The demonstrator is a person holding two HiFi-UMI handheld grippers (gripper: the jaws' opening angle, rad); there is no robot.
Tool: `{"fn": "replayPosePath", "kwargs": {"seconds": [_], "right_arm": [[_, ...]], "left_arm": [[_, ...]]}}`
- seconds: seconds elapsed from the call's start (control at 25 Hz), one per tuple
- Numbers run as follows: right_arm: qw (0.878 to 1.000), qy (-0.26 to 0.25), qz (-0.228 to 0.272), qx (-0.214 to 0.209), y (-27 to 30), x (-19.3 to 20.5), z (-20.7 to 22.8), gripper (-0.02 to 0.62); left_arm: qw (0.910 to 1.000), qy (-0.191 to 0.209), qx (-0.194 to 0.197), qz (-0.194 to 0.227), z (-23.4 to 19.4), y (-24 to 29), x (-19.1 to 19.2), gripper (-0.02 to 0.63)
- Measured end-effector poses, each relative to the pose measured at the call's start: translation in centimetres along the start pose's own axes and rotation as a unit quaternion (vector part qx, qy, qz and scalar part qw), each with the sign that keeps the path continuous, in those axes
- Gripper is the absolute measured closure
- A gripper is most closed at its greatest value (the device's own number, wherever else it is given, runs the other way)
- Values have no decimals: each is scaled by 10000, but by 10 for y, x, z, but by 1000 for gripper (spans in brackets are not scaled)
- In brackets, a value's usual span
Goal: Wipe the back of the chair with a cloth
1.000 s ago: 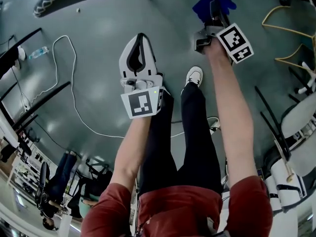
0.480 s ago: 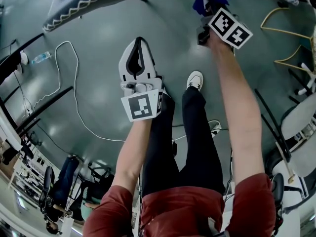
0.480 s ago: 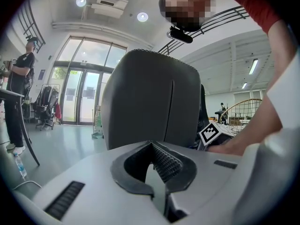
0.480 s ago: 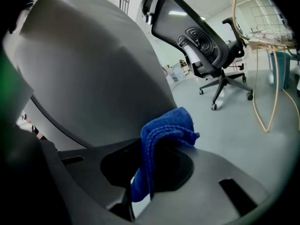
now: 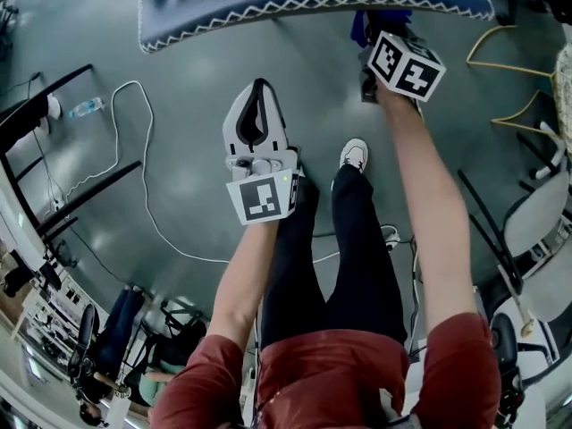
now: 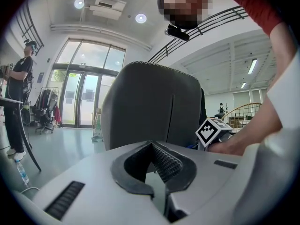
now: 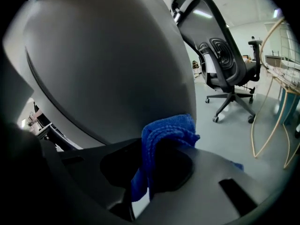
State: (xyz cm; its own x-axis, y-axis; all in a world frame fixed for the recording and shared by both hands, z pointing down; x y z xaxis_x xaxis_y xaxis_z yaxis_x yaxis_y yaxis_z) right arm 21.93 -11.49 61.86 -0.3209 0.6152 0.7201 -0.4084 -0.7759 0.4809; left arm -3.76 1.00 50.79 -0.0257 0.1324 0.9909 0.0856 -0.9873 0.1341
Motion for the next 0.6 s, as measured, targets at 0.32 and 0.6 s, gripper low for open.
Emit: {"fn": "replayPosePath", "kwargs": {"seconds": [0.32, 0.6], "right_arm": [[9989, -475, 26, -17, -49, -39, -55, 532], [9988, -443, 43, -223, -106, -85, -107, 532]], "left_arm": [[10000, -38, 26, 4, -9, -22, -59, 594], [9987, 379, 339, 1, -5, -54, -126, 594]]}}
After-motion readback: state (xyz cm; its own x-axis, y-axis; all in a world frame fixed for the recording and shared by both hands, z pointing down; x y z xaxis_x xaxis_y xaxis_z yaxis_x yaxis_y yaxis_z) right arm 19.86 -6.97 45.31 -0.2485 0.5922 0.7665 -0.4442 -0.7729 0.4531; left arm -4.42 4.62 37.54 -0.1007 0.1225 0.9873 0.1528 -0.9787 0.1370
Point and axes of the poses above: the fingertips, and each gripper's own axes: y forward along the fingers, z to its right, x out of its underside, the point moved 9 cm from there along -y, backward along the fingers, and after that the axes turned 12 degrees about -x, right-handed, at the moved point
